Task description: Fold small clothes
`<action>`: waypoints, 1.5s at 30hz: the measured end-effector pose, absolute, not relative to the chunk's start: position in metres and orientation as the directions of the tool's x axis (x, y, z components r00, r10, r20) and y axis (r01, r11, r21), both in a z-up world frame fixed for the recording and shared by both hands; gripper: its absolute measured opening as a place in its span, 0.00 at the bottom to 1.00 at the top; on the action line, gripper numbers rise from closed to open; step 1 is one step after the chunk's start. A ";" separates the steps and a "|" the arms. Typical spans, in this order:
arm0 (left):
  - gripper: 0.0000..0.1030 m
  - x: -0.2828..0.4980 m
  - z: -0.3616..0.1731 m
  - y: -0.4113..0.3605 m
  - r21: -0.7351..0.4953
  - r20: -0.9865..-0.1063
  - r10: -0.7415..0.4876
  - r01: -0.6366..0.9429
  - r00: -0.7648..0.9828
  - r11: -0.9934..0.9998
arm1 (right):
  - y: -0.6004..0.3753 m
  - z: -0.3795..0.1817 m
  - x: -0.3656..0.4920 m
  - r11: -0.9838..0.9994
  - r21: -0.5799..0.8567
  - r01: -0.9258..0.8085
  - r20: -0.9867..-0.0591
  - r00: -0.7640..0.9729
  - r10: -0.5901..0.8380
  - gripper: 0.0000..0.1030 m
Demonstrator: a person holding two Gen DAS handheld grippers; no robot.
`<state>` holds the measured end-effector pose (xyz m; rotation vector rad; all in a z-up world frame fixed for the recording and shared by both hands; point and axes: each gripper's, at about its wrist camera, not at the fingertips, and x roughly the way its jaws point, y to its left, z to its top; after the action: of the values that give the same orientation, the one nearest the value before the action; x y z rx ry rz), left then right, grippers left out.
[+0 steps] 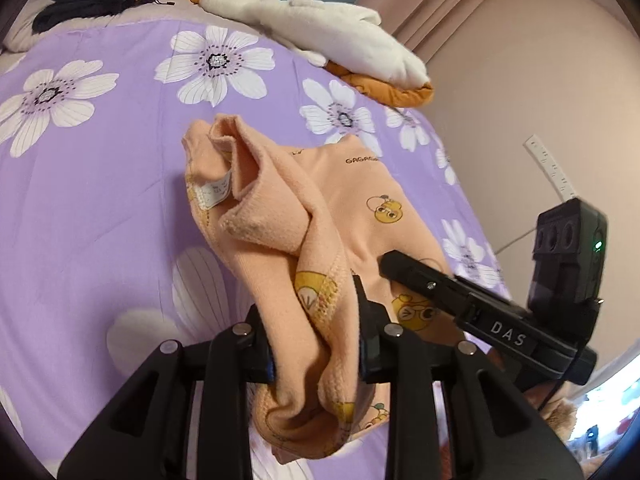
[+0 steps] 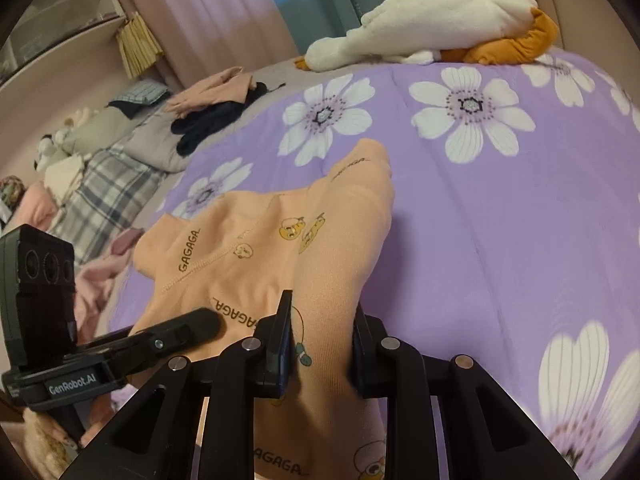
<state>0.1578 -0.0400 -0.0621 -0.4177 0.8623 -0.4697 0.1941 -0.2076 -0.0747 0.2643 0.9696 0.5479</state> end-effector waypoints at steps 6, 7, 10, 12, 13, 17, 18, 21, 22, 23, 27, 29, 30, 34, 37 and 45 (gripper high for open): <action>0.30 0.193 -0.112 -0.045 -0.496 -0.716 -0.499 0.147 0.488 0.856 | -0.197 -0.127 0.218 0.866 0.411 -0.284 -0.794 0.356 0.494 0.25; 0.31 0.194 -0.120 -0.046 -0.485 -0.732 -0.488 0.140 0.475 0.863 | -0.196 -0.137 0.218 0.877 0.405 -0.257 -0.813 0.338 0.475 0.25; 0.39 0.189 -0.123 -0.048 -0.448 -0.744 -0.460 0.149 0.484 0.881 | -0.200 -0.145 0.216 0.888 0.404 -0.221 -0.826 0.329 0.458 0.35; 0.50 0.185 -0.114 -0.048 -0.412 -0.751 -0.429 0.151 0.502 0.898 | -0.205 -0.137 0.212 0.896 0.390 -0.210 -0.828 0.346 0.441 0.42; 0.62 0.182 -0.107 -0.047 -0.410 -0.740 -0.426 0.153 0.520 0.899 | -0.207 -0.131 0.211 0.906 0.369 -0.206 -0.832 0.362 0.421 0.45; 0.91 0.161 -0.068 -0.036 -0.429 -0.664 -0.430 0.159 0.612 0.889 | -0.214 -0.099 0.200 0.925 0.313 -0.217 -0.811 0.446 0.379 0.68; 0.99 0.155 -0.057 -0.033 -0.427 -0.644 -0.422 0.157 0.639 0.890 | -0.217 -0.086 0.193 0.925 0.305 -0.225 -0.798 0.471 0.377 0.73; 0.99 0.132 -0.027 -0.025 -0.417 -0.601 -0.402 0.158 0.691 0.895 | -0.224 -0.065 0.182 0.929 0.297 -0.222 -0.775 0.512 0.370 0.75; 0.99 0.124 -0.018 -0.021 -0.414 -0.592 -0.396 0.156 0.702 0.897 | -0.227 -0.055 0.176 0.927 0.304 -0.218 -0.761 0.530 0.374 0.76; 0.99 0.119 -0.014 -0.020 -0.410 -0.591 -0.387 0.149 0.708 0.900 | -0.229 -0.049 0.172 0.924 0.314 -0.219 -0.748 0.542 0.383 0.77; 0.99 0.101 -0.008 -0.017 -0.340 -0.642 -0.300 0.089 0.706 0.936 | -0.231 -0.031 0.153 0.916 0.338 -0.215 -0.709 0.582 0.399 0.82; 0.99 0.093 -0.011 -0.016 -0.301 -0.670 -0.258 0.063 0.696 0.951 | -0.225 -0.031 0.149 0.920 0.327 -0.215 -0.714 0.582 0.390 0.82; 0.99 0.088 -0.013 -0.016 -0.291 -0.677 -0.245 0.053 0.695 0.955 | -0.224 -0.031 0.146 0.921 0.326 -0.215 -0.714 0.582 0.389 0.82; 0.99 0.074 -0.015 -0.016 -0.296 -0.678 -0.257 0.064 0.688 0.953 | -0.216 -0.031 0.139 0.919 0.320 -0.232 -0.717 0.575 0.394 0.82; 0.99 0.068 -0.019 -0.019 -0.264 -0.692 -0.237 0.067 0.682 0.962 | -0.212 -0.032 0.135 0.932 0.283 -0.226 -0.728 0.583 0.362 0.82; 0.99 0.059 -0.024 -0.023 -0.278 -0.703 -0.258 0.077 0.663 0.957 | -0.209 -0.030 0.129 0.941 0.252 -0.225 -0.728 0.597 0.338 0.82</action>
<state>0.0587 -0.0232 -0.0238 -0.2329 0.8262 -0.1913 0.1294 -0.2090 -0.0300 0.1387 0.8727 0.3279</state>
